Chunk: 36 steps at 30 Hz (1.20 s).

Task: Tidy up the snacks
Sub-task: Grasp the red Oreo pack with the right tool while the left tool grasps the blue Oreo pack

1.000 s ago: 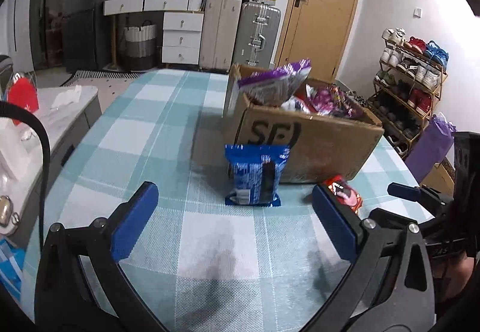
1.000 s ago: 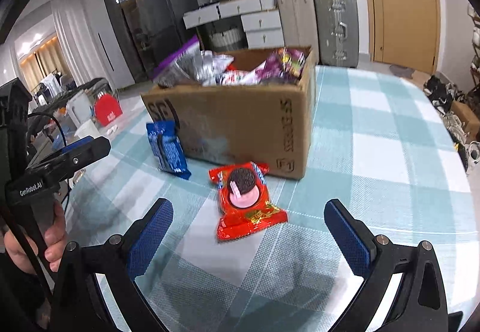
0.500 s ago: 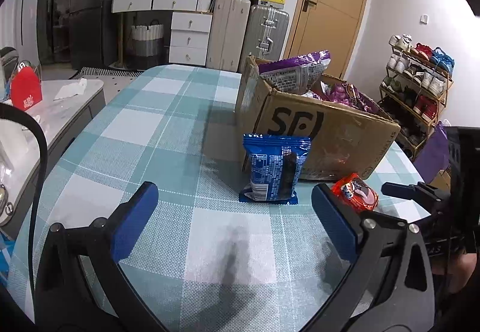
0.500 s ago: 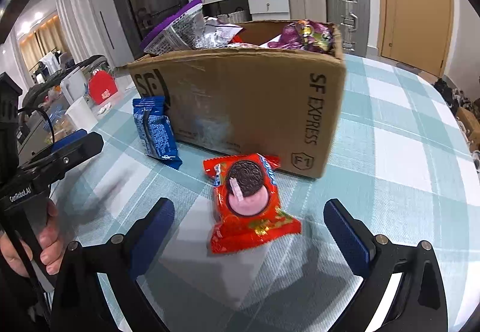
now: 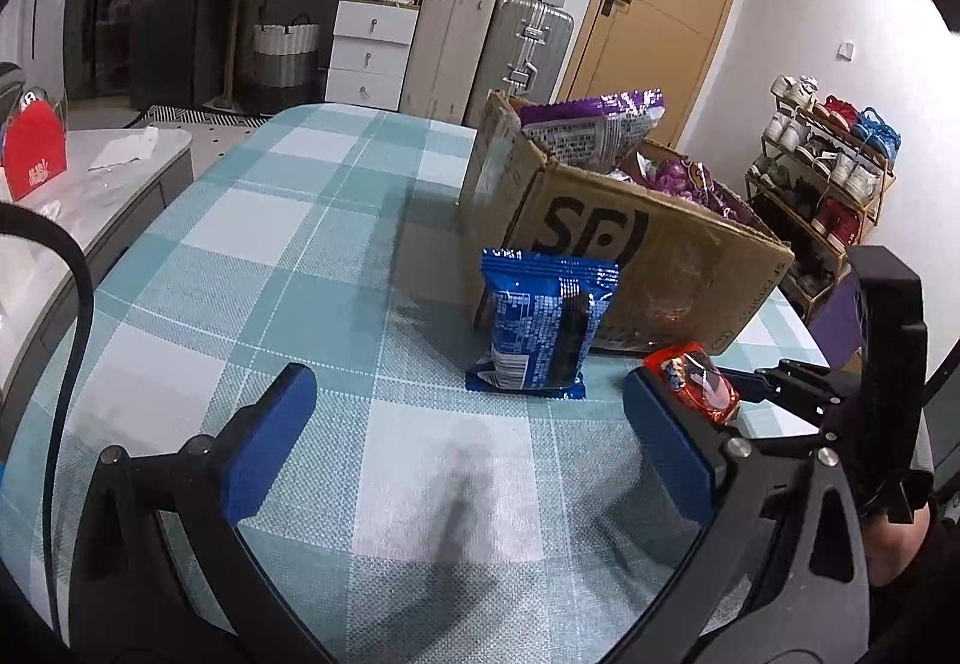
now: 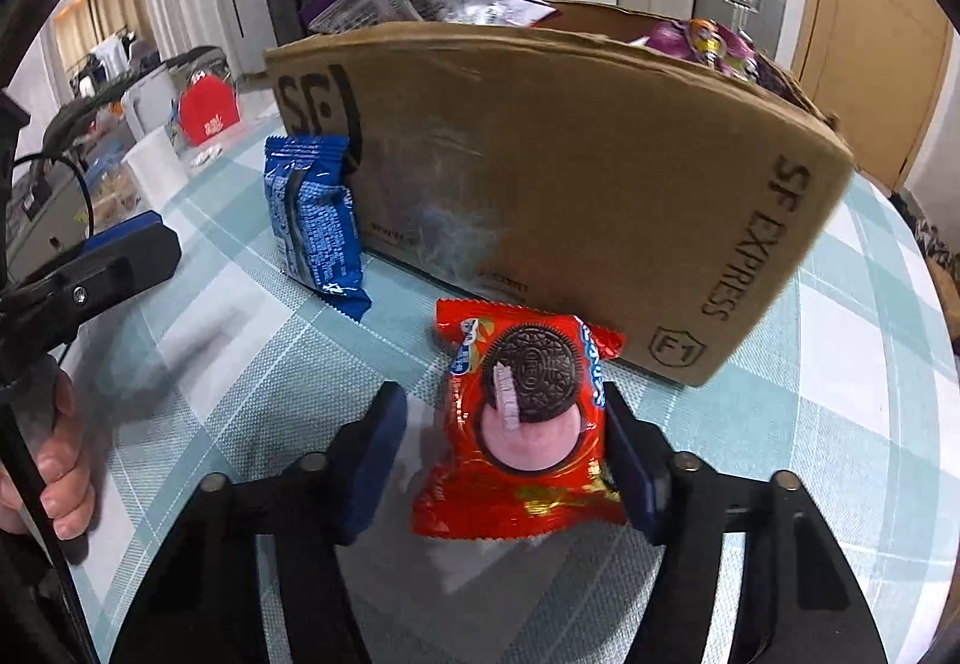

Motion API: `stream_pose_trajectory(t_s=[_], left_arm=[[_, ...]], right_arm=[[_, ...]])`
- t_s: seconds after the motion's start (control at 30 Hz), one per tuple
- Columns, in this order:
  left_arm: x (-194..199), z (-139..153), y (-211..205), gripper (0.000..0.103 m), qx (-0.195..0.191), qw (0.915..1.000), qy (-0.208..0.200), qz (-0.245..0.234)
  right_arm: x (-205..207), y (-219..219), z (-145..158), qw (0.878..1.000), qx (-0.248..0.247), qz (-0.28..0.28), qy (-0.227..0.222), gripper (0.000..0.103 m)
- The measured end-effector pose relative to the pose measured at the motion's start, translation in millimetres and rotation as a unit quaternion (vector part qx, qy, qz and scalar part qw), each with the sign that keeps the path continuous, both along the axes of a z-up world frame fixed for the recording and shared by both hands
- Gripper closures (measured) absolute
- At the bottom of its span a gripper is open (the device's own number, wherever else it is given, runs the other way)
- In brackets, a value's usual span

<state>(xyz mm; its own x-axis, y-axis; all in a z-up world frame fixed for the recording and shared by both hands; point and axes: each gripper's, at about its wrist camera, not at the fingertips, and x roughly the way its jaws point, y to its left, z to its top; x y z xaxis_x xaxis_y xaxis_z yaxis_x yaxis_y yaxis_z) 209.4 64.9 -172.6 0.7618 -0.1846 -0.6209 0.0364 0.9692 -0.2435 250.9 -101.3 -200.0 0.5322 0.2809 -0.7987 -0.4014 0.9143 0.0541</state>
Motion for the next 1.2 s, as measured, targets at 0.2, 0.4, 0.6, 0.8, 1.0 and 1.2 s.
stream_pose_trajectory(t_s=[0.2,0.4,0.6,0.8,1.0,1.2], left_arm=[[-0.6,-0.9,-1.5,0.001,0.002,1.0000,0.000,-0.003],[-3.7,-1.2,0.0,0.001,-0.001,1.0000,0.009,0.000],[1.0,-4.2,-2.1,0.001,0.008,0.9997,0.021,0.001],[9.6,-10.5,-0.4,0.001,0.003,0.9992,0.039,0.004],[21.8,-9.8,-9.7,0.001,0.000,0.9993,0.038,0.000],[52.3,-11.0,-28.8,0.001,0.021,0.9977,0.061,-0.020]], right_arm=[[-1.2,4.8,-1.3,1.000,0.006,-0.006,-0.006,0.058],[-16.6,-3.2,4.2,0.999,0.040,-0.009,-0.013,0.058],[-43.9,-13.2,20.5,0.996,0.062,-0.022,-0.065,0.058],[-53.1,-14.4,29.1,0.993,0.068,-0.027,-0.097,0.058],[-60.6,-31.7,33.8,0.989,0.092,-0.048,-0.106,0.058],[-61.7,-48.1,34.4,0.984,0.134,-0.062,-0.103,0.058]])
